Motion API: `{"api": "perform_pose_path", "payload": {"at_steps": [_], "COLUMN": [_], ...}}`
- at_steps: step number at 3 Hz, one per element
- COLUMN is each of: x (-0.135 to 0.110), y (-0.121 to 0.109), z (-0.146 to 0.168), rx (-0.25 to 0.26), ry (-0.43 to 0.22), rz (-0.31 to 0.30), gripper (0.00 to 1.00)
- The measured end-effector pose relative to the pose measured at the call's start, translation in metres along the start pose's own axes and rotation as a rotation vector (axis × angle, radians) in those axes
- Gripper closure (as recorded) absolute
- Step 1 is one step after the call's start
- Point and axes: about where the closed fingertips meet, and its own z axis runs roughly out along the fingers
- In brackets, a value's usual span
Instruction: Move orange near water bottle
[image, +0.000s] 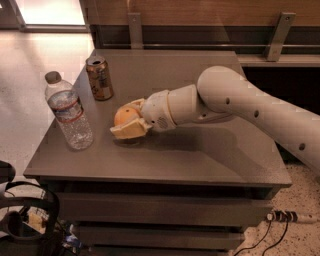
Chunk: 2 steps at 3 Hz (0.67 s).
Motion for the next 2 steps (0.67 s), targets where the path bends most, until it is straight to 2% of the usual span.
{"api": "perform_pose_path", "payload": {"at_steps": [1,2], "x": [-0.0001,-0.0005], "y": [0.0156,0.0193], "z": [0.0082,0.0106], "rx": [-0.069,-0.083], "ry": [-0.005,-0.004], "rz": [-0.034,-0.041], "gripper": [1.00,0.87]}}
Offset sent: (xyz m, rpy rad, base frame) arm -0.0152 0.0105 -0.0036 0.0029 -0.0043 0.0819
